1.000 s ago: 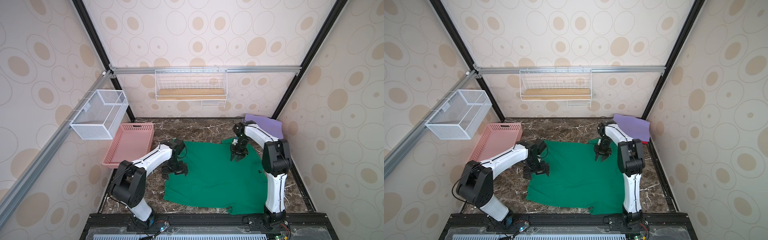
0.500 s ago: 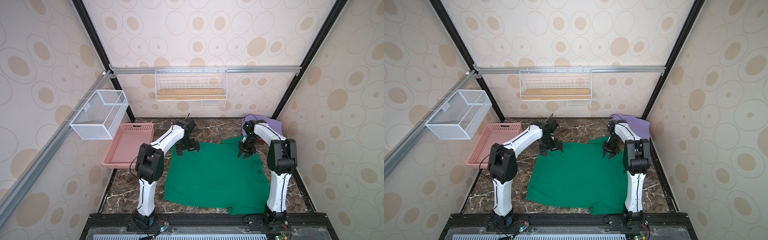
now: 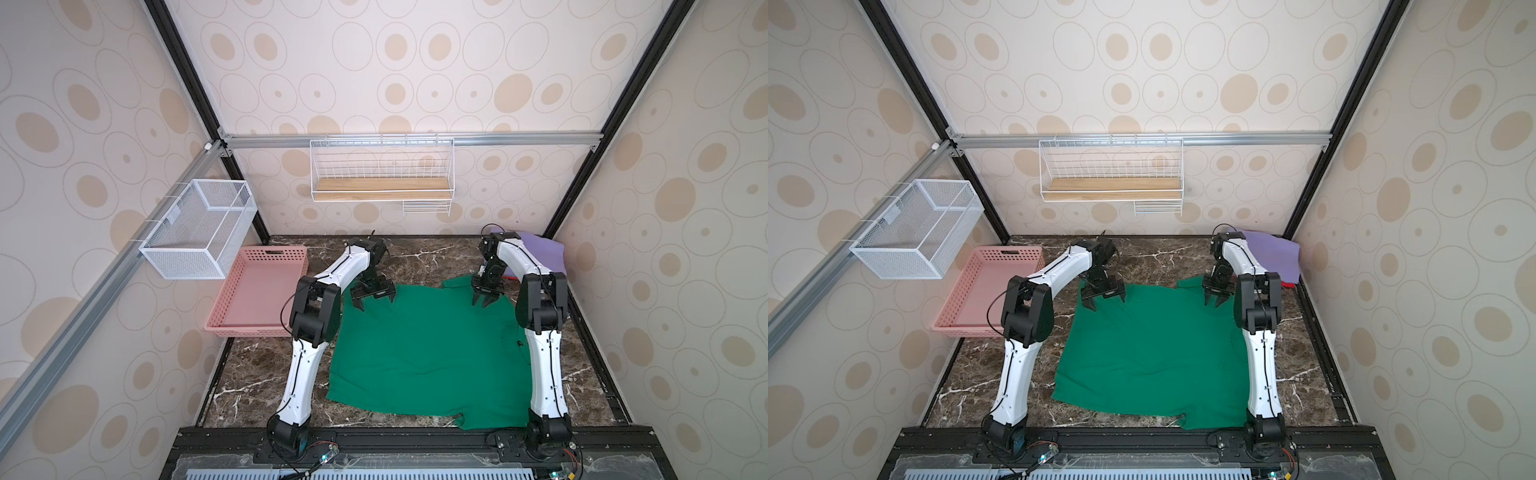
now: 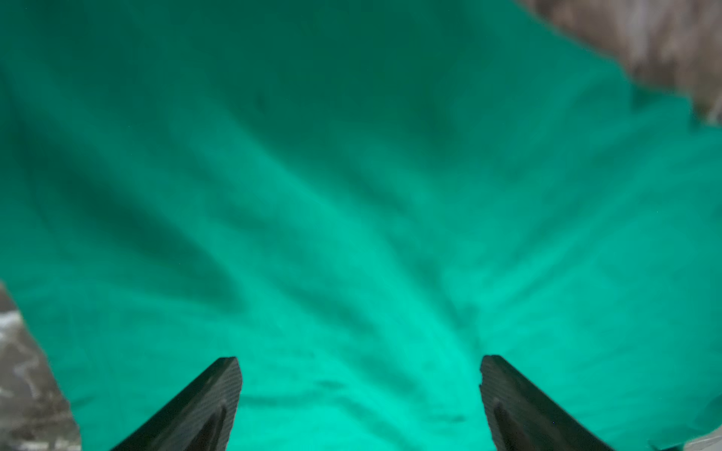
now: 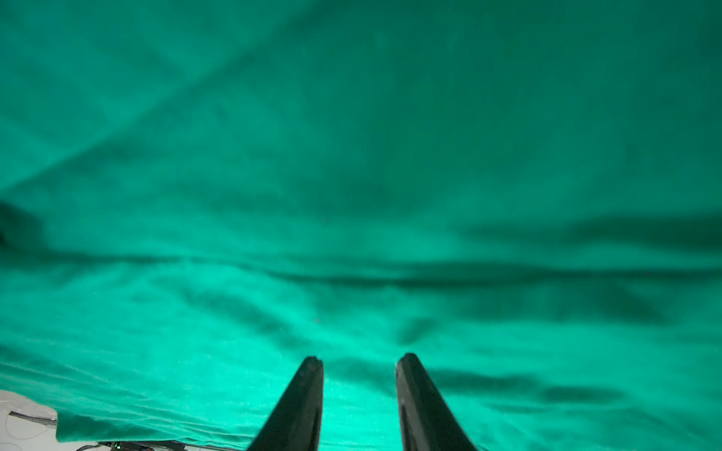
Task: Fold and stack t-shirts
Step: Smooth out the T-shirt at the center of the board.
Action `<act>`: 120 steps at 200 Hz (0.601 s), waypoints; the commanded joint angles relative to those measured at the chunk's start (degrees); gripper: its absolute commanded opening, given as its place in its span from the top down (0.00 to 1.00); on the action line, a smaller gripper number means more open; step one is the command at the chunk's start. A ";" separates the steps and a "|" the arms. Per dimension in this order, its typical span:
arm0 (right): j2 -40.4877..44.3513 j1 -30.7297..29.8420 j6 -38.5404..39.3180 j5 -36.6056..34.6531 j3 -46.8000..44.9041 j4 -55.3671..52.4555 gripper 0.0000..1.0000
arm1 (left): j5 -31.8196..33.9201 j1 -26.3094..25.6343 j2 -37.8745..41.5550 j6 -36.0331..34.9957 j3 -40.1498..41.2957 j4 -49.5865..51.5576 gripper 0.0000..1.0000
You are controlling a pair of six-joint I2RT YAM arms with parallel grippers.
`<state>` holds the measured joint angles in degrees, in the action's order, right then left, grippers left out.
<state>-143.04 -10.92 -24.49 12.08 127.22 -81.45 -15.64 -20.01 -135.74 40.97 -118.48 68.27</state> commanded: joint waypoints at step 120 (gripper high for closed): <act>-11.58 1.74 -5.46 12.93 27.00 6.50 0.59 | -6.51 13.27 -16.19 1.05 -25.19 6.22 0.01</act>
<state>-155.89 -10.33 -27.88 20.86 152.42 -81.87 -21.89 -9.80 -149.71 41.76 -141.60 74.85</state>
